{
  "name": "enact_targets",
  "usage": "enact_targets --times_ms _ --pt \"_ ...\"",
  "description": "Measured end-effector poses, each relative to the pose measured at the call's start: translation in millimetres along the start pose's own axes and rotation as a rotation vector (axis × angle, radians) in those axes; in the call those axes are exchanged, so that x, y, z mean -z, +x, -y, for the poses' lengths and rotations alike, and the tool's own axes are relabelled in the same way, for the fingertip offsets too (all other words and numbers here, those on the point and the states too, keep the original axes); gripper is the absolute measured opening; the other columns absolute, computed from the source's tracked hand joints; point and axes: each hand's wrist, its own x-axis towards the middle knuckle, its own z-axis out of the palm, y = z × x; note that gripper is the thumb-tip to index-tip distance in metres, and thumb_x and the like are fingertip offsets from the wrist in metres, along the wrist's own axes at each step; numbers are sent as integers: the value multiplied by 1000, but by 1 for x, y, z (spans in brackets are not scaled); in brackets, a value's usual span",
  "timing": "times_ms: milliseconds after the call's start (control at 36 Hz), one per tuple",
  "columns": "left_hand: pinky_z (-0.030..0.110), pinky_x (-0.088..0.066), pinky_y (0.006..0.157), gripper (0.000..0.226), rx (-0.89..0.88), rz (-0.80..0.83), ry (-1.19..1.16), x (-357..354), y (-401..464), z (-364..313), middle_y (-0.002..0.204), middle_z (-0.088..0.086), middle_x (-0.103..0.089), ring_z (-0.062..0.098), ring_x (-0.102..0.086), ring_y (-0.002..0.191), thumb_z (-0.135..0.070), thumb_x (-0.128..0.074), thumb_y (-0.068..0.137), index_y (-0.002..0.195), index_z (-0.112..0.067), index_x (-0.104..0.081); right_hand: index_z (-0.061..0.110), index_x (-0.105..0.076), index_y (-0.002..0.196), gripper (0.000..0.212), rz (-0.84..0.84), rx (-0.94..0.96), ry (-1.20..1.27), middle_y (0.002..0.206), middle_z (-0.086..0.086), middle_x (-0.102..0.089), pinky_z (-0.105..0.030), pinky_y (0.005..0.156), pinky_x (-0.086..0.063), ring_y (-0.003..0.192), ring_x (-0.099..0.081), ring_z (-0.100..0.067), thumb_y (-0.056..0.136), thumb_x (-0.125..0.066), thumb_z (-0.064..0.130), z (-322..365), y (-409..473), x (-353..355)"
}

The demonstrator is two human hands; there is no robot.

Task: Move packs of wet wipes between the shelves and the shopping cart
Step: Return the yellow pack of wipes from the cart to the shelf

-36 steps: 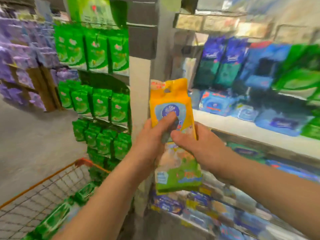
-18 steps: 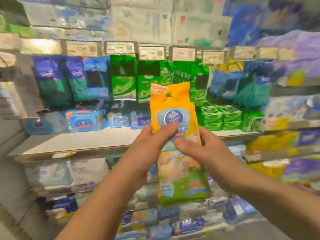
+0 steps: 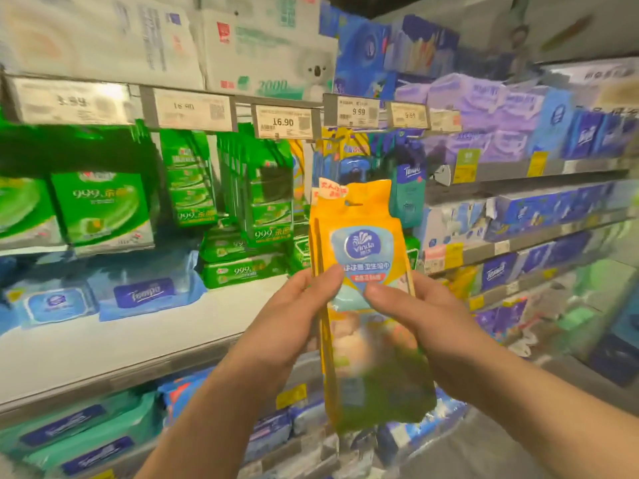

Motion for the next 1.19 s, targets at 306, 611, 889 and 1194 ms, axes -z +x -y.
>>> enact_targets --times_ms 306,611,889,1194 --pt "67 -49 98 66 -19 -29 -178 20 98 -3 124 20 -72 45 -68 110 -45 -86 68 126 -17 -70 5 -68 95 27 93 -100 32 47 -4 -54 -16 38 -33 31 -42 -15 90 -67 31 1 105 25" --pt "32 -41 55 44 -144 -289 14 22 135 -10 71 20 -63 24 -49 58 -47 -84 52 88 -27 -70 20 -71 103 35 59 23 -66 48 0 -59 -17 39 -38 34 -47 -13 75 -74 41 2 154 50" --pt "60 -53 99 61 -270 -547 66 17 143 -23 110 10 -78 37 -72 109 -39 -90 66 119 -15 -69 16 -69 104 37 197 72 40 45 10 -57 -8 31 -33 29 -49 -2 71 -66 31 11 188 65" --pt "62 -51 102 53 -280 -732 101 11 147 -26 108 10 -79 35 -73 108 -27 -90 71 117 -13 -69 3 -63 114 33 240 123 199 73 -10 -71 -13 35 -41 40 -60 -7 83 -67 11 20 218 78"
